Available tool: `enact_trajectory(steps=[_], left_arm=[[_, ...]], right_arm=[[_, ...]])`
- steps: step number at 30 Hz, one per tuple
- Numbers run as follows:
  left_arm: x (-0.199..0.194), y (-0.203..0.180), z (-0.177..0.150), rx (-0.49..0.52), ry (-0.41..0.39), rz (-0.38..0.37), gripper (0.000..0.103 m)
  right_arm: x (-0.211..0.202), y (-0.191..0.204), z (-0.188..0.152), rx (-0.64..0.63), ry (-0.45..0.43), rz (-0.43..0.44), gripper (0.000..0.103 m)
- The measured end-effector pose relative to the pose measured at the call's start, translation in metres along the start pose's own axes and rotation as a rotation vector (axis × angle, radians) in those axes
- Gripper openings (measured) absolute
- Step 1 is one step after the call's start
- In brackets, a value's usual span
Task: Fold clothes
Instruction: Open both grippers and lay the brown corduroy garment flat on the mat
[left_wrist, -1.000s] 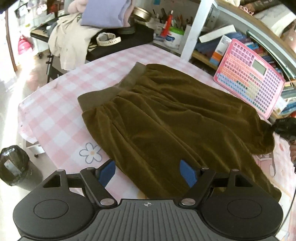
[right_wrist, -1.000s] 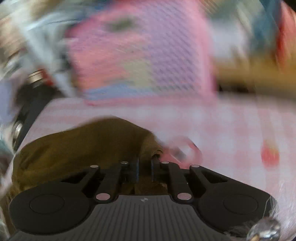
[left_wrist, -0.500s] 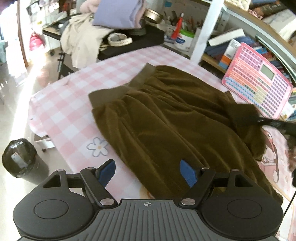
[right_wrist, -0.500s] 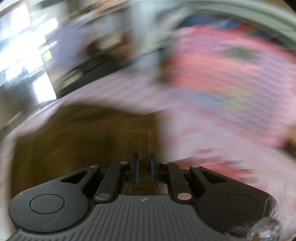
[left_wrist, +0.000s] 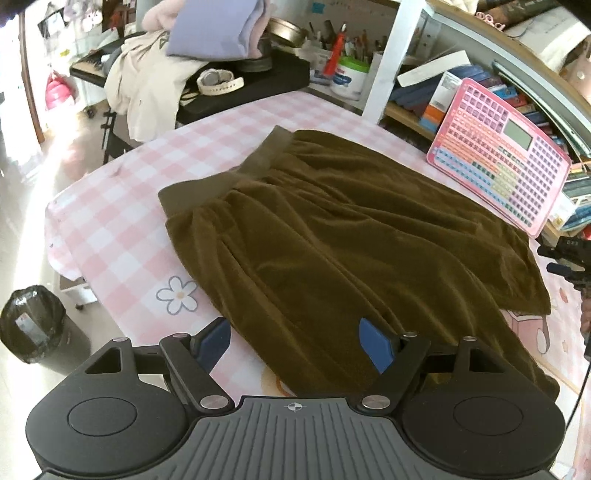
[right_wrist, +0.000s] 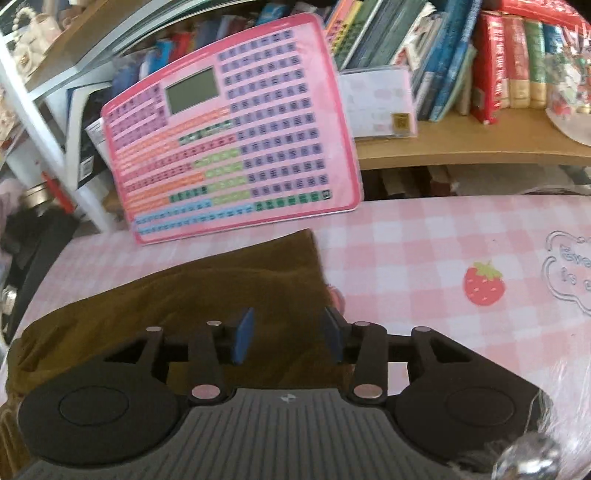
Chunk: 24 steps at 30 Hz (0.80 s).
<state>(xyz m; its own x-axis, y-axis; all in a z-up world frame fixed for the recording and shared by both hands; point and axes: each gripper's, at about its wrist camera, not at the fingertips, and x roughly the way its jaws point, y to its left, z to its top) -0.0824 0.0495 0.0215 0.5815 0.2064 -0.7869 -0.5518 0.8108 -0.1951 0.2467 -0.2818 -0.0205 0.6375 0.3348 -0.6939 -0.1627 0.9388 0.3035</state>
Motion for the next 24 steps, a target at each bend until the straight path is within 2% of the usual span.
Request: enact_trajectory(steps=[2,4,5,7,10,11,12,16,17,19,20,24], left_arm=[[-0.001,0.002,0.0,-0.005,-0.003,0.005,0.078],[-0.001,0.005,0.0,-0.02,-0.003,0.009,0.078],[-0.001,0.007,0.0,-0.028,-0.003,0.01,0.078],[0.0,0.01,0.0,-0.044,-0.003,0.014,0.078],[0.0,0.009,-0.001,-0.034,-0.003,0.006,0.078],[0.0,0.009,-0.001,-0.028,-0.004,0.003,0.078],[0.0,0.009,0.0,-0.023,-0.006,0.002,0.078],[0.001,0.016,0.007,-0.017,-0.02,0.002,0.079],[0.001,0.019,0.01,-0.016,-0.029,0.001,0.079],[0.003,0.026,0.016,-0.024,-0.043,-0.004,0.079],[0.005,0.03,0.02,-0.029,-0.048,-0.006,0.079],[0.019,0.045,0.034,-0.042,-0.061,-0.033,0.078]], right_arm=[[-0.003,-0.002,0.0,-0.036,0.004,0.0,0.037],[-0.008,-0.002,-0.003,-0.07,0.028,0.043,0.027],[-0.007,0.0,-0.007,-0.101,0.052,0.06,0.016],[-0.006,0.007,-0.016,-0.163,0.103,0.09,0.013],[0.003,0.003,-0.023,-0.173,0.132,0.016,0.01],[0.006,-0.001,-0.022,-0.164,0.125,-0.011,0.001],[0.008,-0.003,-0.02,-0.156,0.115,-0.021,0.0],[0.009,0.003,-0.015,-0.171,0.102,-0.07,0.0],[0.002,0.006,-0.016,-0.18,0.093,-0.058,0.002],[-0.019,0.011,-0.021,-0.176,0.068,-0.008,0.014],[-0.031,0.013,-0.026,-0.175,0.059,0.0,0.023],[-0.072,0.02,-0.052,-0.152,0.049,-0.002,0.026]])
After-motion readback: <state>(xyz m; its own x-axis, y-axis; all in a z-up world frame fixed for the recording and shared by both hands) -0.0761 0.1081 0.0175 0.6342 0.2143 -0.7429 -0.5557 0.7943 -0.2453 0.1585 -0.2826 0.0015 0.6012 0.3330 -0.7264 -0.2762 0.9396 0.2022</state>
